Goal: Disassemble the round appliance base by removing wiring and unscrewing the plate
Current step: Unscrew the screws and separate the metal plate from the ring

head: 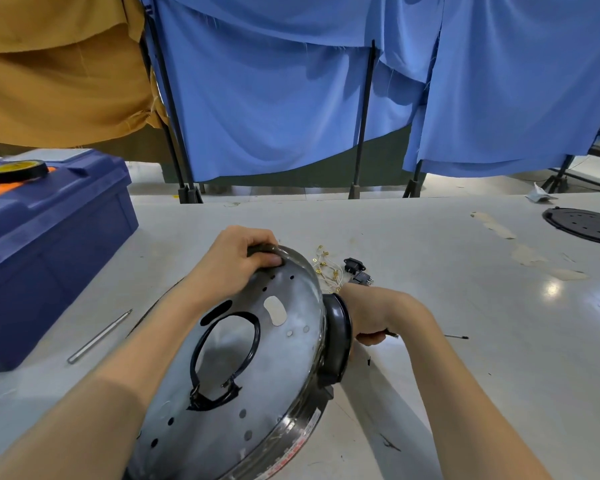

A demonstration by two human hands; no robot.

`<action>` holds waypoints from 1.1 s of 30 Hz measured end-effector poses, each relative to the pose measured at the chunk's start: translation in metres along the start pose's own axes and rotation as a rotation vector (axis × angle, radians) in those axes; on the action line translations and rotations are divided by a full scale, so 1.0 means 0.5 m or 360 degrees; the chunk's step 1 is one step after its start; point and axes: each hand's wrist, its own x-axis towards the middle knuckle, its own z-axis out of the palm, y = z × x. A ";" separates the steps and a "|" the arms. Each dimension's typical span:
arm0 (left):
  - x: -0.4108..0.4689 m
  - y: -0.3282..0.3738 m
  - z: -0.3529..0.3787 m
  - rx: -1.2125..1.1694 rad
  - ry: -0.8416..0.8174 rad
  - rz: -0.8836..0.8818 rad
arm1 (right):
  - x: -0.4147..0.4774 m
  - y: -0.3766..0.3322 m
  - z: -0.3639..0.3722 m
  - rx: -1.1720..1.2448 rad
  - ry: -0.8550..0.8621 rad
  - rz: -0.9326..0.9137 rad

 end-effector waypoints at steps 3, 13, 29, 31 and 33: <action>-0.001 0.005 0.011 -0.0005 -0.0068 -0.0025 | -0.016 0.023 -0.021 0.0137 0.0212 -0.0029; 0.005 0.007 0.088 0.0409 -0.0460 -0.0080 | -0.018 0.115 -0.049 0.0255 0.0694 0.0337; -0.007 -0.015 0.038 0.0543 -0.0629 -0.0229 | -0.077 -0.009 -0.064 0.0320 0.0542 -0.0199; -0.022 -0.027 0.023 0.0610 -0.0564 -0.0263 | -0.077 -0.035 -0.052 0.0192 0.0309 -0.0168; -0.035 -0.037 0.019 0.0691 -0.0451 -0.0274 | -0.070 -0.047 -0.041 0.0113 0.0231 -0.0126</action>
